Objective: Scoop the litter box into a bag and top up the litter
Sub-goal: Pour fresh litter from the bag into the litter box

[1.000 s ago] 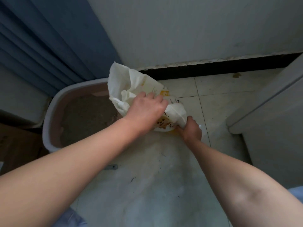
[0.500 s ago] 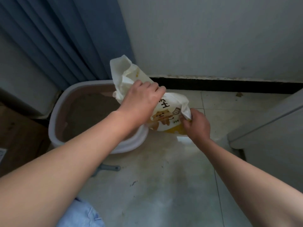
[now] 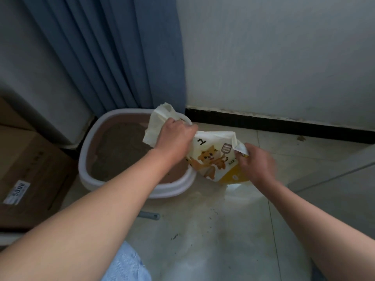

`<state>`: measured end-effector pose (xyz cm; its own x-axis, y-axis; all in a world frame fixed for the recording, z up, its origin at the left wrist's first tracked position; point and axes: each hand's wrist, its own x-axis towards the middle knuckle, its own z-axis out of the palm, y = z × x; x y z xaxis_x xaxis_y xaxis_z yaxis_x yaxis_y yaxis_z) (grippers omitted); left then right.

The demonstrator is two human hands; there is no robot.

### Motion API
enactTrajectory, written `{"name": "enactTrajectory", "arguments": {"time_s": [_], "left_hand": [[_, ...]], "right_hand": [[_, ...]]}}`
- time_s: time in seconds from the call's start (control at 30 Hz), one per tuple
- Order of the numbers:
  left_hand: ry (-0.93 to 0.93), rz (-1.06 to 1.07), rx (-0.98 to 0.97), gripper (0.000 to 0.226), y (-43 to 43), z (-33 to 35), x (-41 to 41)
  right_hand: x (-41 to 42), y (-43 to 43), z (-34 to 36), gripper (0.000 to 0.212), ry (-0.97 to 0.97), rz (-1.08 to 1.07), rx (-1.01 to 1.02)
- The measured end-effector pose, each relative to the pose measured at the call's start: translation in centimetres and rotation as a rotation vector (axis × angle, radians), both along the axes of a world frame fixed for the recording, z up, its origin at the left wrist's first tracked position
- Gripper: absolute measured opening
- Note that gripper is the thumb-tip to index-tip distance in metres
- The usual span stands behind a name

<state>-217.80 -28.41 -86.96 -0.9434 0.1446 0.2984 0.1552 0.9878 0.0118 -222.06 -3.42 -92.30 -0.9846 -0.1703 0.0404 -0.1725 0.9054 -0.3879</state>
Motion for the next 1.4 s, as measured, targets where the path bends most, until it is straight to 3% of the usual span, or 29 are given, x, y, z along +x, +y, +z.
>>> {"name": "enactTrajectory", "arguments": {"time_s": [0.33,0.57,0.83,1.4], "left_hand": [[0.016,0.160,0.114,0.013,-3.5,-0.6,0.4],[-0.117,0.311,0.132,0.009,-4.2,-0.3,0.9],[-0.292,0.312,0.216,0.012,-4.2,-1.3,1.2],[-0.220,0.399,0.241,0.013,-5.8,-1.1,1.3]], "right_hand": [[0.1,-2.1,6.2,0.027,0.071,0.067,0.027],[0.0,-4.7,9.8,0.036,0.168,0.225,0.181],[0.0,-5.6,10.5,0.036,0.218,0.322,0.203],[-0.7,-7.5,11.4,0.046,0.296,0.440,0.179]]}}
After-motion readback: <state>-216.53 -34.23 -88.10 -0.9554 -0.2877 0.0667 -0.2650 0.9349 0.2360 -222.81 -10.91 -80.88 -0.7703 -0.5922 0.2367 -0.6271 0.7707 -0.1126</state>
